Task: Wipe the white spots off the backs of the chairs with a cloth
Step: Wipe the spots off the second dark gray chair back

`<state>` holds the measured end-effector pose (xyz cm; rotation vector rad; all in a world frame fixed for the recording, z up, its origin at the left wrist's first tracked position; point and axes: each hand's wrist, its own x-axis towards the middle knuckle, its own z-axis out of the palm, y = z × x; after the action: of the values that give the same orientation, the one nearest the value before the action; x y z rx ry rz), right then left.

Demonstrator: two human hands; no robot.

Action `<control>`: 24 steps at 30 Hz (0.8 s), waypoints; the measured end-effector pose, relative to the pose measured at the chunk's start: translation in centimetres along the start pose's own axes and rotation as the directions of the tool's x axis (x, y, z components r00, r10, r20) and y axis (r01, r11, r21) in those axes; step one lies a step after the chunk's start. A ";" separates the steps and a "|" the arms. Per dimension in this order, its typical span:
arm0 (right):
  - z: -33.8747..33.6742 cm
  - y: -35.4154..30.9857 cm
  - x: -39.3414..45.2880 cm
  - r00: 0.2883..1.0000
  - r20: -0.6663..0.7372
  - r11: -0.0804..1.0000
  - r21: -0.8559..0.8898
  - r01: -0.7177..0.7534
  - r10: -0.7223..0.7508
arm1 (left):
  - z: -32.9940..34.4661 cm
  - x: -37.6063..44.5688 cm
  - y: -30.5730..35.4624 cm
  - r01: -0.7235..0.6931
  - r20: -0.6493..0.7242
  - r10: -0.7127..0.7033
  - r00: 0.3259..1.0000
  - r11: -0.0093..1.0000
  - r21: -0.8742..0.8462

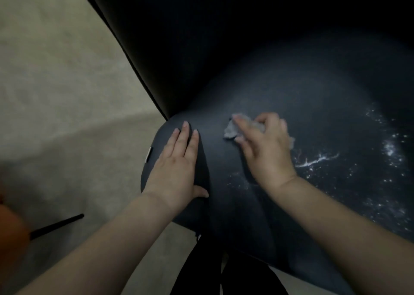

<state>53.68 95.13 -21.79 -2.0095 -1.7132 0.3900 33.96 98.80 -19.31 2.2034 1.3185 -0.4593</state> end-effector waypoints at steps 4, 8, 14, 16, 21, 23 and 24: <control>-0.3 -0.5 -5.9 0.940 0.194 0.960 0.049 0.276 -0.280 | 0.4 -0.6 0.2 -0.041 0.019 0.040 0.999 0.999 0.006; -2.4 2.8 -5.5 0.978 0.085 0.981 -0.015 0.195 -0.193 | 0.7 -1.2 0.5 -0.053 0.023 0.053 0.998 0.998 0.021; -0.5 -0.1 -4.0 1.000 -0.009 1.000 0.010 0.019 -0.019 | 1.2 -1.0 1.7 -0.046 -0.006 0.046 0.999 0.999 -0.018; -0.7 -0.3 -7.2 0.980 0.084 0.984 -0.006 0.181 -0.179 | 1.3 -1.2 2.0 -0.055 0.000 0.055 0.998 0.998 -0.014; -2.8 3.1 -7.5 0.995 0.022 0.995 -0.029 0.100 -0.099 | 1.5 -1.3 2.3 -0.045 -0.006 0.045 0.999 0.999 0.006; -2.2 3.0 -5.3 0.997 -0.061 0.998 -0.041 -0.053 0.050 | 1.5 -1.2 2.4 -0.028 -0.005 0.028 1.000 0.999 -0.017; -1.5 2.0 -4.7 0.993 -0.077 0.996 -0.021 -0.091 0.089 | 1.5 -1.1 2.3 -0.023 -0.003 0.022 1.000 0.999 -0.023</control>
<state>55.32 90.03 -21.92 -2.0968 -1.5934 0.3199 35.48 96.20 -19.31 2.1986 1.2927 -0.4311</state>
